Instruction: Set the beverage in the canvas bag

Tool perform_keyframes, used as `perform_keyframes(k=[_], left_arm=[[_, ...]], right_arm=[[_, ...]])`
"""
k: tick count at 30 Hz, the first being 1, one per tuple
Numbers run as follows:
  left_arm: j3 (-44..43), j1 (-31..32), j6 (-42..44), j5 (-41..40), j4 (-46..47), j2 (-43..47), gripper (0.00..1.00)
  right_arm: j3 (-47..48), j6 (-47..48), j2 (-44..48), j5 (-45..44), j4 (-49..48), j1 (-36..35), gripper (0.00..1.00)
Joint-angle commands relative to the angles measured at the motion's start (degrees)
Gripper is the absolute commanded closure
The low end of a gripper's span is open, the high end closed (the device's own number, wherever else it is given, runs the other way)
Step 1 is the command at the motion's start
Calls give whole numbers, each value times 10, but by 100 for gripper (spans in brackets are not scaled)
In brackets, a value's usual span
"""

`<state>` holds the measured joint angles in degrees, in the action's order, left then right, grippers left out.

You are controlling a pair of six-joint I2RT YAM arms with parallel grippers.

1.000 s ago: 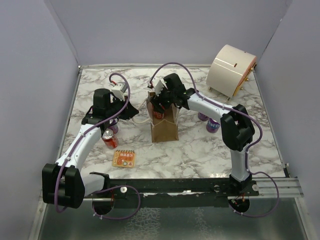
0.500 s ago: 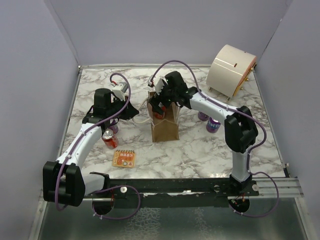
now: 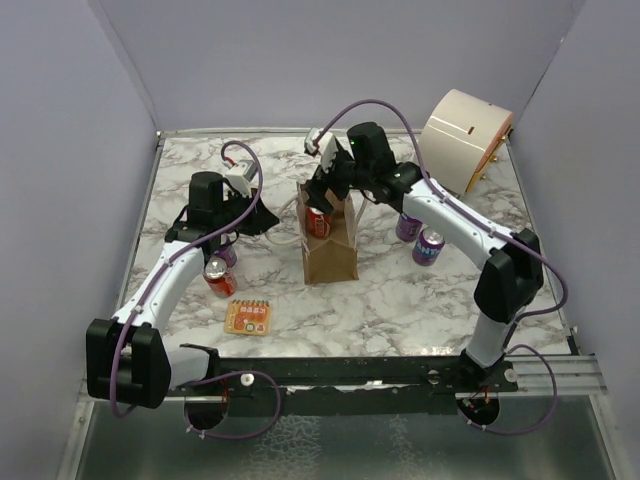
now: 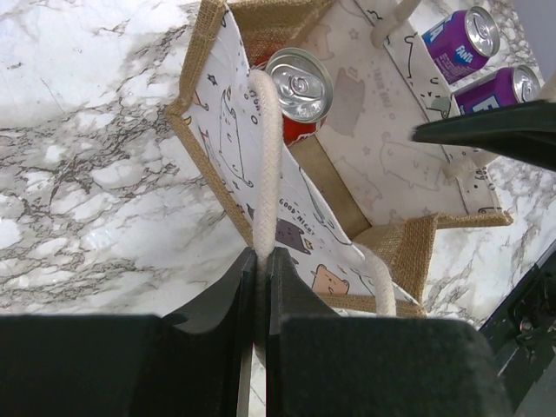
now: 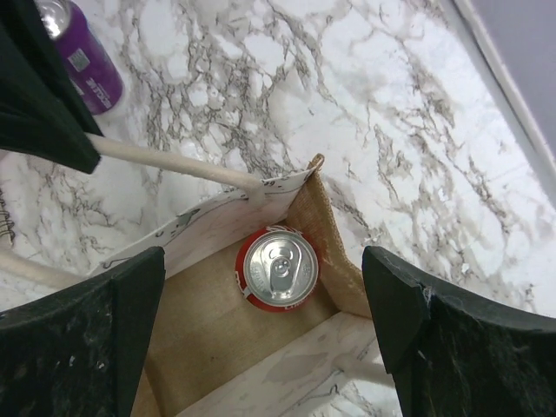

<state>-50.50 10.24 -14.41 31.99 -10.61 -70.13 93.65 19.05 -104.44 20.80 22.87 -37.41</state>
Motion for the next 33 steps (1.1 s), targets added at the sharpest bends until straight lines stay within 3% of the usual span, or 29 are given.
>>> perform_keyframes(k=[1,10,18,27,33], left_arm=[[-24,2,12,9,-6,-9,100],[-40,4,24,10,-11,-16,100],[-45,6,27,11,-13,-16,100],[-47,8,30,9,-13,-19,100],[-47,9,31,7,-10,-20,100]], right_arm=[[13,16,78,21,10,2,6],[-98,51,239,-35,-2,14,6],[-242,17,352,-33,-4,156,6],[-348,17,364,-91,47,266,2],[-368,18,321,-91,52,282,0]])
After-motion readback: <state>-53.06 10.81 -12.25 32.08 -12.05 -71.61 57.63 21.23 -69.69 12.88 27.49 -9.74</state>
